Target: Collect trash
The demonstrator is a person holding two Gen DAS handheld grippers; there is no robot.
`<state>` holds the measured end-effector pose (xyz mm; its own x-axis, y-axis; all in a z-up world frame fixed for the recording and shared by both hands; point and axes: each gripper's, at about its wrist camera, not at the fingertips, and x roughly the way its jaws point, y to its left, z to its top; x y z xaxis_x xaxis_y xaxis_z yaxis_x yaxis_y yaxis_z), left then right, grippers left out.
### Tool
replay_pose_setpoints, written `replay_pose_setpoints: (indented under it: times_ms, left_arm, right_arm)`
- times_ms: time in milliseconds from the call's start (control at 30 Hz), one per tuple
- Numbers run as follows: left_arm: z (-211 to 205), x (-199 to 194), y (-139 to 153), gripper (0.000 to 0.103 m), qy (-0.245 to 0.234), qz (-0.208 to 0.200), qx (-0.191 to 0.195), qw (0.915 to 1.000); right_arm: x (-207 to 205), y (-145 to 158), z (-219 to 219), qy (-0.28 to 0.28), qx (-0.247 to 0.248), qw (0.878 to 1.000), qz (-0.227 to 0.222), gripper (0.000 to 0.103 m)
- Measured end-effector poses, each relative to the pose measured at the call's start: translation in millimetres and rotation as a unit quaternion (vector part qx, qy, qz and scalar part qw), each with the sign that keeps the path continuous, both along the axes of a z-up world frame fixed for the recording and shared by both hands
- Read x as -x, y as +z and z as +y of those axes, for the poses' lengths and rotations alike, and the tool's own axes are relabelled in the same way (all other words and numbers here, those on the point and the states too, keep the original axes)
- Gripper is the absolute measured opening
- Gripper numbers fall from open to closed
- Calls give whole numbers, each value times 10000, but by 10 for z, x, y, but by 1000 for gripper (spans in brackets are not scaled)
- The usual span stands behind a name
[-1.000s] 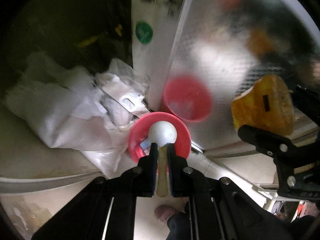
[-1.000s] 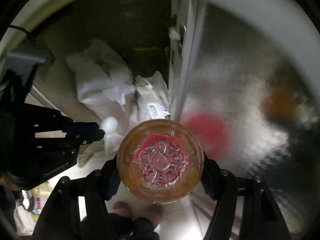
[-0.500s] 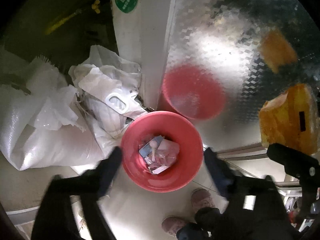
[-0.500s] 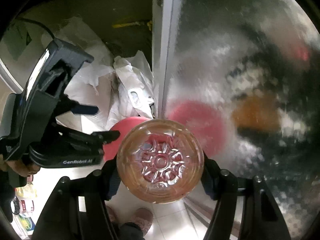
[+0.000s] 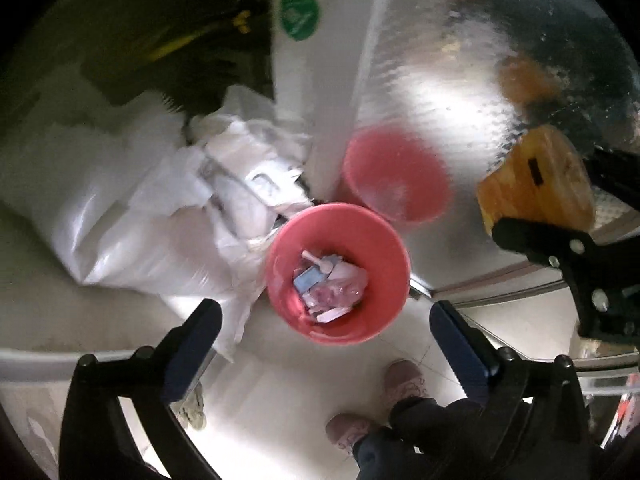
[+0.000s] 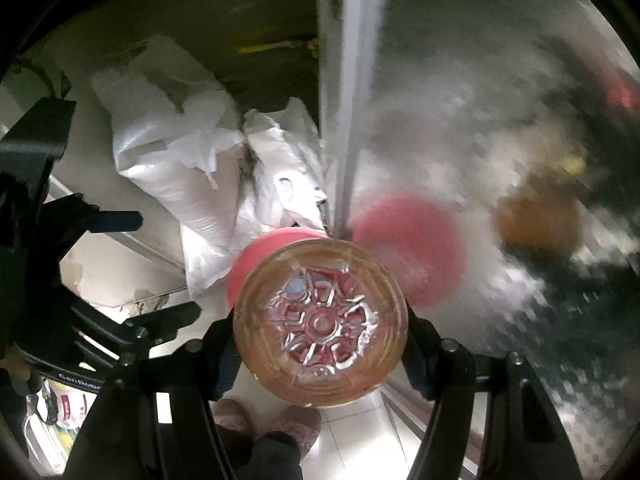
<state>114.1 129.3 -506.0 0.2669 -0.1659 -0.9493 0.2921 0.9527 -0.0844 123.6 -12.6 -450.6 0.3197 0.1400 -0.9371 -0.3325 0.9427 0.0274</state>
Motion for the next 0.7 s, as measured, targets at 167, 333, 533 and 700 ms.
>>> replay_pose_setpoints:
  times_ms: [167,333,533,700]
  left_arm:
    - [242,105,-39,103,272,26,-39,9996]
    - [436,162,-100,103,528,17,-129,9985]
    - [510,208,-68,103,678,20,-167,9976]
    - [526,278,186,103,906,48,-131,9958]
  right_arm:
    - [-64,-122,211,299,-50,9995,32,64]
    - [-90,-180,392,561,-39,9984,-106,65]
    - [-71,-239,472,714,49,9974,-79,96]
    - [22,-3,434,705,90,9975,-49,102]
